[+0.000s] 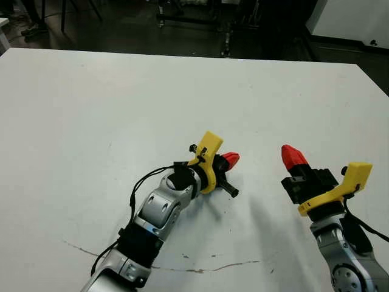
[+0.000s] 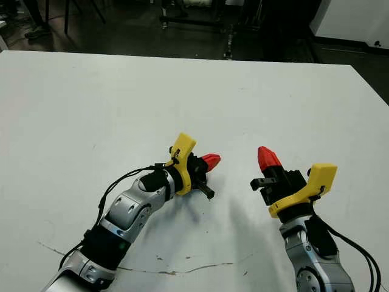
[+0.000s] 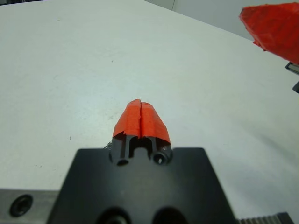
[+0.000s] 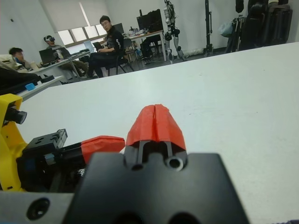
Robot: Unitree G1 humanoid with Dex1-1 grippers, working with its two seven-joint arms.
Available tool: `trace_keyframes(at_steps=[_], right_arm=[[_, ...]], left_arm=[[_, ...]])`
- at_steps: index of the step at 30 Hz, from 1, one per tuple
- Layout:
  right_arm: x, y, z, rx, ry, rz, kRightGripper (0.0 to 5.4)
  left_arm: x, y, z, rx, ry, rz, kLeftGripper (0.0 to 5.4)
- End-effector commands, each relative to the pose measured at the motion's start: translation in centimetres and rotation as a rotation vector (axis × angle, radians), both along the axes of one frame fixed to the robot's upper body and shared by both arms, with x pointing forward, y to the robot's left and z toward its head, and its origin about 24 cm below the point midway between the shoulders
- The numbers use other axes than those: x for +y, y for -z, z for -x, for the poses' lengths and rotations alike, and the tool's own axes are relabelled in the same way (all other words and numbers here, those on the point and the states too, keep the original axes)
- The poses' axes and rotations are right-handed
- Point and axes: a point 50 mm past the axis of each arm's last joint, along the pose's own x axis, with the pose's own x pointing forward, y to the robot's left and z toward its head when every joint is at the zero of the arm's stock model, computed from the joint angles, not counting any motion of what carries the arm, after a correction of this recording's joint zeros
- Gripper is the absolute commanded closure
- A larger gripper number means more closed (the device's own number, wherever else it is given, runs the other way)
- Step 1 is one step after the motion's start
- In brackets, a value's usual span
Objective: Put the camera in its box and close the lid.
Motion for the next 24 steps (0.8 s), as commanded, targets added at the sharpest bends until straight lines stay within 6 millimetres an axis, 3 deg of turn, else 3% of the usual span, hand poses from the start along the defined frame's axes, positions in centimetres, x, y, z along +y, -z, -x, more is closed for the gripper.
trace_keyframes(at_steps=[1,7,11,17,24], right_arm=[[-0.2,0.1,0.0,0.008,0.006,0.010,5.40],[-0.2,0.1,0.1,0.009,0.005,0.011,5.40],[-0.2,0.1,0.1,0.005,0.008,0.014,5.40],[-0.1,0.1,0.1,0.006,0.008,0.004,5.40],[-0.1,0.1,0.0,0.003,0.005,0.005,5.40]], left_arm=[[2.2,6.1,2.6,0.293,-0.023,-0.144,5.39],[2.8,6.2,2.4,0.272,-0.025,-0.145,5.39],[3.7,5.2,1.9,0.268,-0.047,-0.105,5.39],[6.2,1.4,1.1,0.165,-0.119,0.005,5.39],[10.6,-4.5,0.4,-0.046,-0.261,0.121,5.39]])
